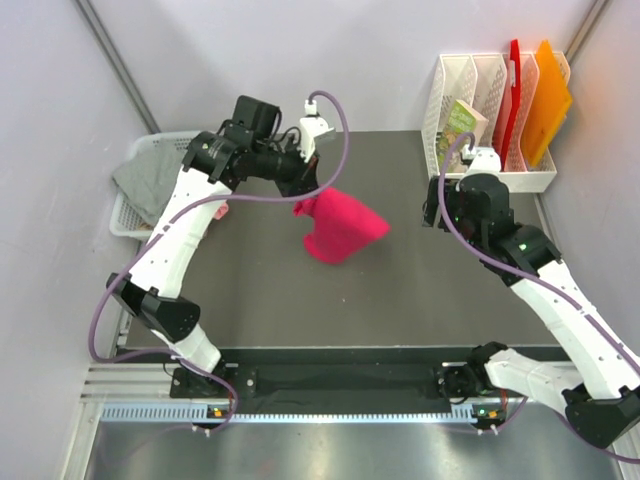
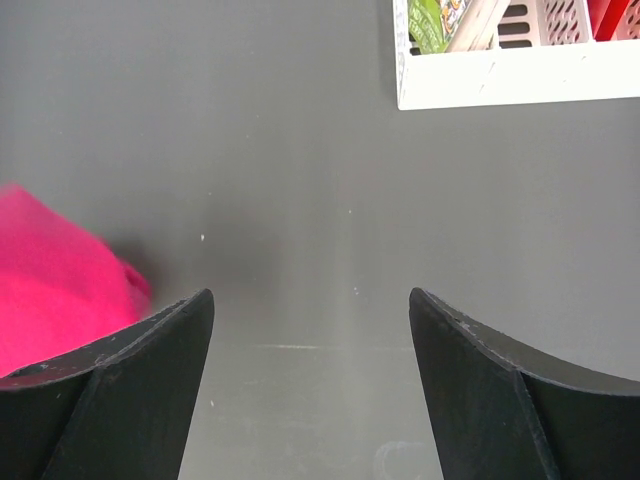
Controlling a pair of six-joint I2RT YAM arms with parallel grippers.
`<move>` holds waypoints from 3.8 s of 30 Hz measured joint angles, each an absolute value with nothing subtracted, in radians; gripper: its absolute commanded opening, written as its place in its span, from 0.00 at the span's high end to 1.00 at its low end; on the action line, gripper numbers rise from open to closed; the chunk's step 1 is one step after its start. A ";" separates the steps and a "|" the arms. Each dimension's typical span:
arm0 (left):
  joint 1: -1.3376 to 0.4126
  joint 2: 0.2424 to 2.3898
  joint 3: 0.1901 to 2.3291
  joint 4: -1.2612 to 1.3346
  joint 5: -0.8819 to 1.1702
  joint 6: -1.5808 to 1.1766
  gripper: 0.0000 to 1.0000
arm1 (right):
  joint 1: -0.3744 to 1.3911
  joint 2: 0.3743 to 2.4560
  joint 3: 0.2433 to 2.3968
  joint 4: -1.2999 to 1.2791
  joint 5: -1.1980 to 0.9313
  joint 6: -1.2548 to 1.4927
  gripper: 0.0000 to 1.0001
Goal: Fold and stack the t-shirts
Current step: Move the tshirt to the center of the board, then flatten out the tshirt
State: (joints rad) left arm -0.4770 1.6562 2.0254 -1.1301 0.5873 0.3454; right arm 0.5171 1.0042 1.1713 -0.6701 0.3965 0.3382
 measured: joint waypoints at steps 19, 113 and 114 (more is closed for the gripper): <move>-0.384 1.674 1.820 -1.065 0.376 0.275 0.31 | 0.523 1.093 1.173 -0.673 0.293 0.307 0.15; 0.119 1.695 1.854 -1.166 0.643 0.163 0.34 | 0.803 1.431 1.815 -0.791 0.040 0.197 1.00; 0.115 1.695 1.854 -1.166 0.645 0.162 0.34 | 0.803 1.389 1.755 -0.809 0.052 0.215 1.00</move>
State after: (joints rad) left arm 0.1150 1.6951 1.8538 -1.1660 0.6445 0.1623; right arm 0.8032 1.3888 1.7546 -0.8085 0.0521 0.2153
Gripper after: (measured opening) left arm 0.659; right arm 0.015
